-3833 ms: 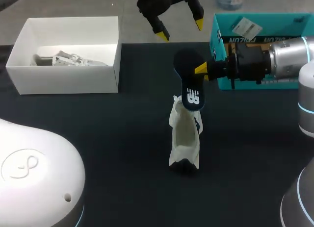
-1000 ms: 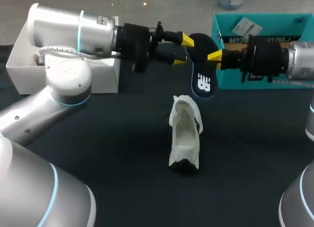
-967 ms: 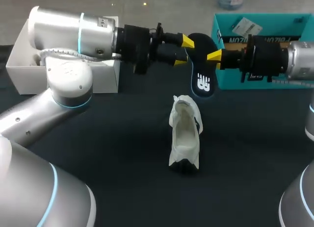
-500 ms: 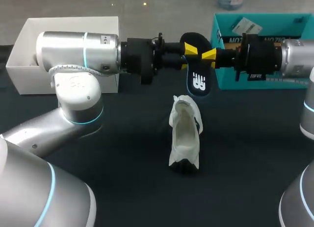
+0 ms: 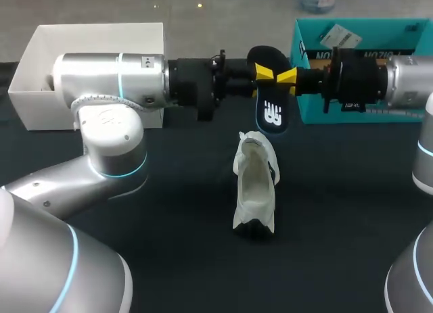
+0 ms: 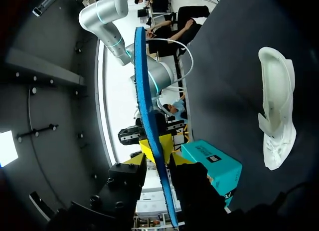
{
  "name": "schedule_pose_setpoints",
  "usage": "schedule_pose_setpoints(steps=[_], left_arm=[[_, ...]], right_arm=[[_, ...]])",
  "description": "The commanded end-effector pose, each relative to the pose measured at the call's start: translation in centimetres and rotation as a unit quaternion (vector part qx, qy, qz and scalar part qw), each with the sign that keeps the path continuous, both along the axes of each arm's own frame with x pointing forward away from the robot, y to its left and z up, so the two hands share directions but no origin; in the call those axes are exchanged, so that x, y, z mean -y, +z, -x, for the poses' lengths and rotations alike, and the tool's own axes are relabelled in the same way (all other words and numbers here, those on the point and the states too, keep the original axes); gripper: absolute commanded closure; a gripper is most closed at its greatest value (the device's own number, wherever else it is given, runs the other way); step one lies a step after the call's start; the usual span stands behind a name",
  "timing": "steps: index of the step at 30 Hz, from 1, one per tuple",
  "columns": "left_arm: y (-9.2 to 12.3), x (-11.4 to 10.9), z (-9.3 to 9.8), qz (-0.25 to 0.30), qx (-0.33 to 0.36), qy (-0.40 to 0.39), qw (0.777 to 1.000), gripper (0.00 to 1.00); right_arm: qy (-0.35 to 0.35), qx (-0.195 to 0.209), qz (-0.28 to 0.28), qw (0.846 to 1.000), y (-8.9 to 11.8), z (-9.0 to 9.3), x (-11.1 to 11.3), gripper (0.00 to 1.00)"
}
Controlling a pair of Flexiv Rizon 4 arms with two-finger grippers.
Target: Take the shoe out of the shoebox, open the shoe tongue, remove and reinsert the insole, then place the shoe into the shoebox
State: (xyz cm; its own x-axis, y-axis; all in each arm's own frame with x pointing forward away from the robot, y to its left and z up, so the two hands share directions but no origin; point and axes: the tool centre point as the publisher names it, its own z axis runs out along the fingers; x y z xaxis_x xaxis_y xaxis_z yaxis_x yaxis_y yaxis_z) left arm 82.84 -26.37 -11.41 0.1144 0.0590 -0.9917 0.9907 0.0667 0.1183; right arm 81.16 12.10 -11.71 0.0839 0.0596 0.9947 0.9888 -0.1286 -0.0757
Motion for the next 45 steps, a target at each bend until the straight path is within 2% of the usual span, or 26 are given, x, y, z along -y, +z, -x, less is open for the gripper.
schedule_pose_setpoints(steps=[1,2,3,4,5,13,14,15,23,31,34,45], left_arm=[[-0.1,-0.3,0.1,0.001,0.001,0.005,1.000,0.70],[-0.1,-0.3,0.0,0.001,0.000,0.007,1.000,0.72],[-0.1,-0.4,0.0,0.000,0.000,0.008,1.000,0.80],[0.0,-0.4,0.0,0.000,0.000,0.009,1.000,0.96],[0.0,-0.4,0.0,0.000,0.000,0.009,1.000,1.00],[-0.2,-0.2,-0.1,-0.008,-0.009,0.008,1.000,1.00],[-0.2,-0.2,-0.1,-0.010,-0.014,0.008,1.000,1.00],[-0.3,-0.3,-0.1,-0.010,-0.018,0.008,1.000,1.00],[-0.2,-1.7,1.7,-0.023,-0.108,0.017,0.994,1.00],[-1.0,-2.9,3.4,-0.041,-0.142,0.014,0.989,1.00],[-1.0,-2.9,3.5,-0.043,-0.145,0.013,0.988,1.00],[-0.4,-2.6,4.6,-0.043,-0.157,0.014,0.987,1.00]], right_arm=[[-0.001,-0.001,0.001,1.000,0.0,0.0,0.0,1.00],[-0.001,0.000,0.002,1.000,0.1,0.0,-0.1,1.00],[0.000,0.000,0.002,1.000,0.1,0.0,-0.1,1.00],[0.001,0.000,0.002,1.000,0.1,0.0,-0.2,1.00],[0.001,0.000,0.002,1.000,0.1,0.0,-0.2,1.00],[0.003,0.001,-0.001,1.000,0.2,0.0,-0.3,1.00],[0.003,0.002,-0.002,1.000,0.2,0.1,-0.3,0.61],[0.001,0.002,-0.004,1.000,0.1,0.3,-0.1,0.00],[0.004,0.005,0.003,1.000,-2.4,1.9,2.3,0.00],[-0.022,-0.035,0.051,0.998,-4.9,4.3,4.7,0.00],[-0.037,-0.045,0.069,0.996,-5.1,5.3,5.6,0.00],[-0.037,-0.045,0.069,0.996,-5.1,5.3,5.6,0.00]])
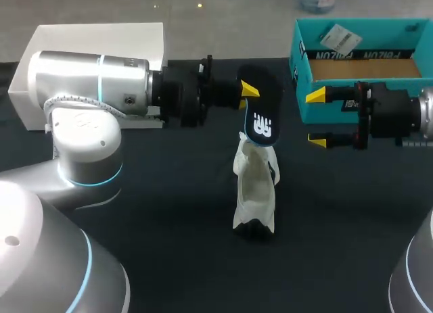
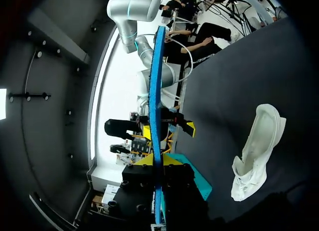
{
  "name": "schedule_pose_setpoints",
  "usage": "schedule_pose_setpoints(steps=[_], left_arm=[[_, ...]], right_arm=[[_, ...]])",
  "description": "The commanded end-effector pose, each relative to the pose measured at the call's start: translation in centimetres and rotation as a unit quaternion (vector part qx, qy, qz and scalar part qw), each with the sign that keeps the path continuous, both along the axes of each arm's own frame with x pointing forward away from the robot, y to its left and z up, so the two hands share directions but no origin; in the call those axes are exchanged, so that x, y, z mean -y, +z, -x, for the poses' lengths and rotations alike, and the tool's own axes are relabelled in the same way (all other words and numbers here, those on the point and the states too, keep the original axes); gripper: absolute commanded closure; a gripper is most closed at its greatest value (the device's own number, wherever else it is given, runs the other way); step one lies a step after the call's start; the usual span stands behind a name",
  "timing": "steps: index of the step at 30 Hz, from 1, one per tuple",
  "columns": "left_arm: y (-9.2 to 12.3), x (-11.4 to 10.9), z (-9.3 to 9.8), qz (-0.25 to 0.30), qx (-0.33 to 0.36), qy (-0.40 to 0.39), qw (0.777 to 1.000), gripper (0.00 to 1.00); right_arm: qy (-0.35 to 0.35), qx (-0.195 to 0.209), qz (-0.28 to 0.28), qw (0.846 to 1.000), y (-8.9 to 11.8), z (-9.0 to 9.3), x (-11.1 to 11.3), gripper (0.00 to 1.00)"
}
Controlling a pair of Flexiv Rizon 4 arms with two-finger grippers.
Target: Take the shoe out of the shoebox, open the shoe tongue, remove and reinsert the insole, then place the shoe into the shoebox
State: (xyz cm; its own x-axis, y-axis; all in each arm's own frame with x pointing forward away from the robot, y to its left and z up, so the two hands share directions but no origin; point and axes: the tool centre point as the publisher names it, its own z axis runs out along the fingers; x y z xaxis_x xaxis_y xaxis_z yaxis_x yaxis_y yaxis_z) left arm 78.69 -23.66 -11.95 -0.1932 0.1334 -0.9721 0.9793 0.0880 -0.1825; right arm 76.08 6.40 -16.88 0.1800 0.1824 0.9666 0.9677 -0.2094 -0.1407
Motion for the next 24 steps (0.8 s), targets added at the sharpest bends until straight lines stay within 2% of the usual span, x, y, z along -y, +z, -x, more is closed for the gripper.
schedule_pose_setpoints(steps=[1,3,6,8,12,16,24], left_arm=[[0.1,0.1,0.5,-0.010,-0.006,0.004,1.000,1.00],[0.2,-0.1,0.7,-0.012,-0.007,0.003,1.000,1.00],[0.2,-0.3,0.9,-0.014,-0.011,0.001,1.000,1.00],[0.2,-0.5,1.0,-0.014,-0.014,0.002,1.000,1.00],[0.2,-0.8,1.3,-0.014,-0.017,0.002,1.000,1.00],[0.1,-1.0,1.5,-0.016,-0.022,0.000,1.000,1.00],[0.6,-1.1,2.3,-0.014,-0.032,-0.006,0.999,1.00]], right_arm=[[-0.003,0.000,0.002,1.000,0.1,0.2,-0.1,0.00],[-0.003,0.000,0.002,1.000,0.1,0.2,-0.1,0.00],[0.038,-0.016,0.072,0.997,-1.5,0.7,-0.3,0.00],[0.047,-0.026,0.108,0.993,-2.3,1.5,0.6,0.00],[0.047,-0.021,0.159,0.986,-3.0,2.9,3.1,0.00],[0.040,-0.018,0.181,0.982,-3.1,3.4,4.9,0.00],[0.040,-0.003,0.205,0.978,-2.3,3.8,6.9,0.00]])
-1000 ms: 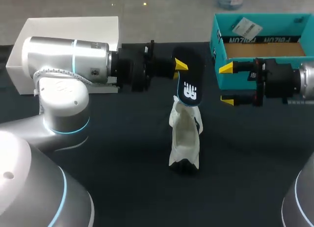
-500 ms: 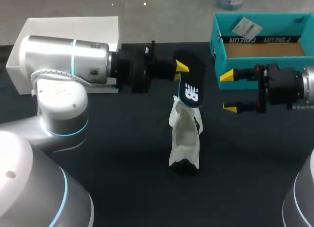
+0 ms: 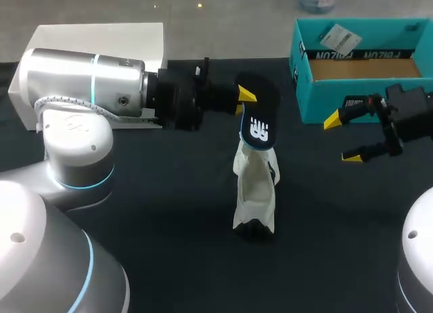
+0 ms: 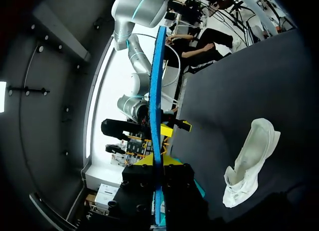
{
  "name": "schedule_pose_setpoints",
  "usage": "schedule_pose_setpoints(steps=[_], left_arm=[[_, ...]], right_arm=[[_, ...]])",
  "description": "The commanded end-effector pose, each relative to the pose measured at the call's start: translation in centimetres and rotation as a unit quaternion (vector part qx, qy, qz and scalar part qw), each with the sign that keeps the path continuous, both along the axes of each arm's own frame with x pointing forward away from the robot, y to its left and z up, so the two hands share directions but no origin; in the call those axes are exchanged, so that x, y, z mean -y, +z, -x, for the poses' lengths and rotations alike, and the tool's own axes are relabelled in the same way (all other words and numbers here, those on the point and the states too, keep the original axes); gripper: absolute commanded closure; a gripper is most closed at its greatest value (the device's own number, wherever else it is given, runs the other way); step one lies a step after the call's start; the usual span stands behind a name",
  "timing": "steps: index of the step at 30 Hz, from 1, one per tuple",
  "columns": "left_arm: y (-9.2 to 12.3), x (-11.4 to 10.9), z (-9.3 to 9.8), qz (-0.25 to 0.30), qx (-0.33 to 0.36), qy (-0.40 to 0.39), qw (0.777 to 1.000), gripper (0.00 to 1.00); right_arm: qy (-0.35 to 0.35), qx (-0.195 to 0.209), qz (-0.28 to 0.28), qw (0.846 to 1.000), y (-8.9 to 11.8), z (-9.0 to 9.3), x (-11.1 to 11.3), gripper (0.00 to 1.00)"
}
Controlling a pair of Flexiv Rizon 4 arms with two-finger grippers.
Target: Take the shoe out of the shoebox, open the shoe tongue, remove and reinsert the insole, then place the shoe into the shoebox
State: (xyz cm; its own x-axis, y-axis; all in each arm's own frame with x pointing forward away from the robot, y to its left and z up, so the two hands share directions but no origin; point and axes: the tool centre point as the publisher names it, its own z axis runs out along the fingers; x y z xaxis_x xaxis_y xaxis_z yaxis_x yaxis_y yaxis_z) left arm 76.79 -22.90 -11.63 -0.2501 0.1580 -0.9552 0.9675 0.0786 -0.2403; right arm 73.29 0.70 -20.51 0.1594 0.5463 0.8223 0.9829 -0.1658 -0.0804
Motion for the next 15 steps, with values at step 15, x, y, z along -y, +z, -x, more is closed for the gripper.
schedule_pose_setpoints(steps=[15], left_arm=[[0.8,-0.2,0.6,0.010,-0.006,0.004,1.000,1.00]], right_arm=[[-0.040,0.057,0.000,0.998,2.0,0.9,2.5,0.00]])
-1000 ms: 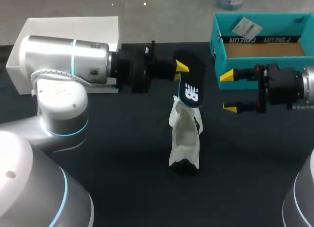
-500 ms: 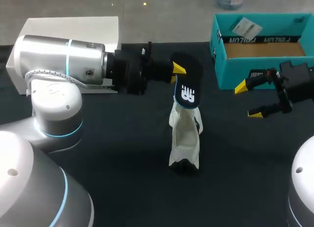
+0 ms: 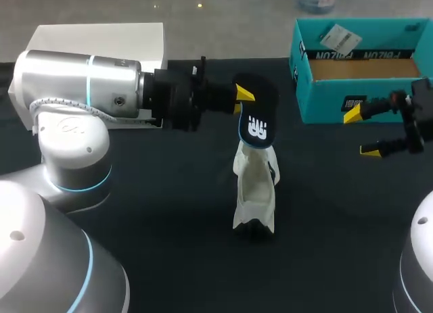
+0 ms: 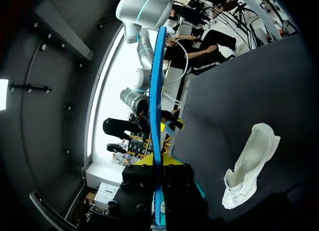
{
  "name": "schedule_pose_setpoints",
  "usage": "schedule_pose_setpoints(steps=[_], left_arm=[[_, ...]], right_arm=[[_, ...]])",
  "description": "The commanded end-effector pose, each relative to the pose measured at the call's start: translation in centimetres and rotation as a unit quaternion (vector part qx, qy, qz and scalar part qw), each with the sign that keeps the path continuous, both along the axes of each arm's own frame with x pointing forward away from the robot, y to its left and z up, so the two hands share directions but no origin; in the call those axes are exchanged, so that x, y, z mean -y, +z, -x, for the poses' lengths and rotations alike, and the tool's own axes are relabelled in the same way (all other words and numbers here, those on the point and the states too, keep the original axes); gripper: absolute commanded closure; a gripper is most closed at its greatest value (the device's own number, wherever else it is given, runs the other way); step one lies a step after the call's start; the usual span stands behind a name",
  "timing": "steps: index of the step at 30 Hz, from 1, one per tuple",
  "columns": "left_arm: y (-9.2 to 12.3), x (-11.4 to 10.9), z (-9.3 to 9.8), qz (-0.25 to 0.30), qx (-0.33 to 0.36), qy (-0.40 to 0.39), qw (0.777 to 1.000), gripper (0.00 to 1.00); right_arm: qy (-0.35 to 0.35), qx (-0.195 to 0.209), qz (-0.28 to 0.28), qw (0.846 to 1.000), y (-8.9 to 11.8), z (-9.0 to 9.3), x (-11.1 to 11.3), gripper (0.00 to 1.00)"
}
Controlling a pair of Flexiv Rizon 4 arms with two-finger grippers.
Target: Take the shoe out of the shoebox, open the shoe tongue, remove and reinsert the insole, then place the shoe into the shoebox
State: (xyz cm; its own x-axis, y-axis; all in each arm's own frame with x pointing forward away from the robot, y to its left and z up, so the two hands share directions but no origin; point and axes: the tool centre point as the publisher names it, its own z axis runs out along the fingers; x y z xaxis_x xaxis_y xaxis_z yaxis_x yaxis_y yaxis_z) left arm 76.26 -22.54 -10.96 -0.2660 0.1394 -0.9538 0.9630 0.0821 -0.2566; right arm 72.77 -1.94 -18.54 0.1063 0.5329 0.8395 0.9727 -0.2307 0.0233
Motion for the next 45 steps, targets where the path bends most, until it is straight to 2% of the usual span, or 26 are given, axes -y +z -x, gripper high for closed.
schedule_pose_setpoints(steps=[1,6,11,30,34,39,45], left_arm=[[0.1,0.2,0.1,0.002,0.001,0.000,1.000,1.00],[0.4,0.3,0.9,0.001,-0.008,-0.003,1.000,1.00],[0.3,0.1,2.7,-0.001,-0.050,0.002,0.999,1.00],[0.3,0.1,2.7,-0.001,-0.050,0.002,0.999,1.00],[-1.5,0.1,4.3,-0.030,-0.096,-0.011,0.995,1.00],[-3.3,-1.1,6.0,-0.028,-0.175,-0.038,0.983,1.00],[-5.4,-2.1,7.8,-0.050,-0.205,-0.036,0.977,1.00]], right_arm=[[-0.007,0.004,0.002,1.000,0.0,0.4,-0.2,0.00],[-0.007,0.004,0.002,1.000,0.0,0.4,-0.2,0.00],[-0.007,0.004,0.002,1.000,0.0,0.4,-0.2,0.00],[-0.007,0.004,0.002,1.000,0.0,0.4,-0.2,0.00],[-0.007,0.004,0.002,1.000,0.0,0.4,-0.2,0.00],[-0.007,0.004,0.002,1.000,0.0,0.4,-0.2,0.00],[-0.007,0.004,0.002,1.000,0.0,0.4,-0.2,0.00]])
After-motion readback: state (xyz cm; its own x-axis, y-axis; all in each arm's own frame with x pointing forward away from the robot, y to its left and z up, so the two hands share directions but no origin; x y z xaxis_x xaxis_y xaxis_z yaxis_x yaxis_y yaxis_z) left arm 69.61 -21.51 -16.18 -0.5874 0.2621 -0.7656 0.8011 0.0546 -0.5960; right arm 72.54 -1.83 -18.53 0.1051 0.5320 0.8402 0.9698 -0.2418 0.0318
